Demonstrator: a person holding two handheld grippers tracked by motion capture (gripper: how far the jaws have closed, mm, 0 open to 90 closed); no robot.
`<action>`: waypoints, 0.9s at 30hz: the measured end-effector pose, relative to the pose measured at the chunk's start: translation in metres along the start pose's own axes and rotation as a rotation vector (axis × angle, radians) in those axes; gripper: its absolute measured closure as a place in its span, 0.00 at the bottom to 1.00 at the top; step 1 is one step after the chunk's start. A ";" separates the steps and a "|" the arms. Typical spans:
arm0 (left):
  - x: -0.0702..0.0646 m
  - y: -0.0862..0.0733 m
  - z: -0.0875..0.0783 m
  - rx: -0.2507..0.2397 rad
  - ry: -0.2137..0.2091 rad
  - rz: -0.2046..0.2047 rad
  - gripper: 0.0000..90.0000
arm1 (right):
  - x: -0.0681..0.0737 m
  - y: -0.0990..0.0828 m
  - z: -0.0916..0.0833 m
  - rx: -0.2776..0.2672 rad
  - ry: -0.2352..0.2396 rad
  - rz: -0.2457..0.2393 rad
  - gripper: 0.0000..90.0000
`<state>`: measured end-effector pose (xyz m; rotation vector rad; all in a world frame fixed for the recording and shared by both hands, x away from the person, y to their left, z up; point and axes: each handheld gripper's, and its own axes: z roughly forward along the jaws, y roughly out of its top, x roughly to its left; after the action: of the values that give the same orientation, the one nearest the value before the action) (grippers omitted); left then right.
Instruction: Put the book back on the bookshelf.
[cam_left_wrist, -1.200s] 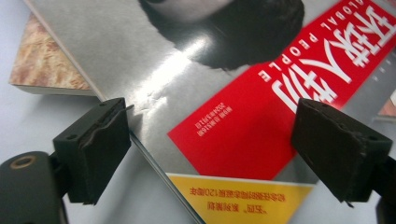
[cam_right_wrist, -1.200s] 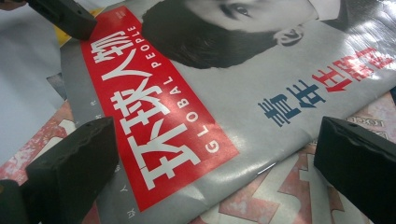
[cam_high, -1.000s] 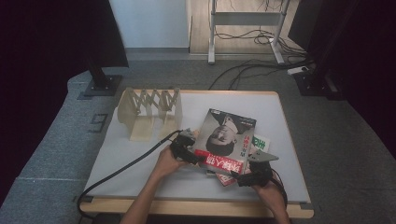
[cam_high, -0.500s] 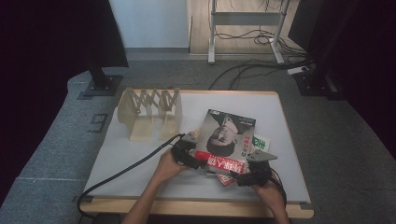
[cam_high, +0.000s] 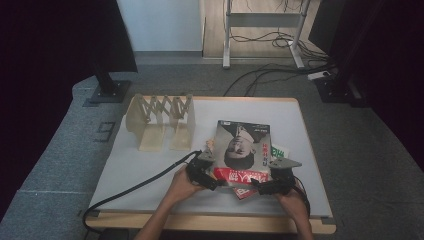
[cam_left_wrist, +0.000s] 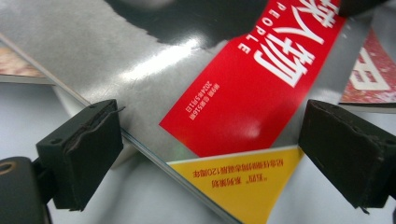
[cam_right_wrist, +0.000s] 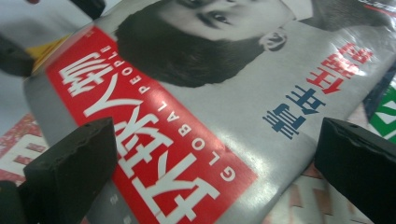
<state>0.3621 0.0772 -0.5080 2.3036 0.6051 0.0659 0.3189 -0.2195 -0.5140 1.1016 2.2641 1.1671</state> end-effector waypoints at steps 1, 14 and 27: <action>-0.005 -0.001 0.000 0.001 -0.002 0.004 0.07 | -0.003 0.000 0.000 -0.001 0.001 0.003 0.00; -0.027 -0.005 0.003 -0.009 -0.001 0.029 0.07 | -0.018 0.005 0.004 0.004 -0.021 0.021 0.00; -0.008 0.031 -0.028 -0.073 -0.001 0.040 0.07 | -0.016 0.001 -0.017 -0.020 -0.058 0.019 0.00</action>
<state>0.3616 0.0726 -0.4659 2.2451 0.5475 0.1037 0.3191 -0.2401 -0.5038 1.1375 2.1984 1.1477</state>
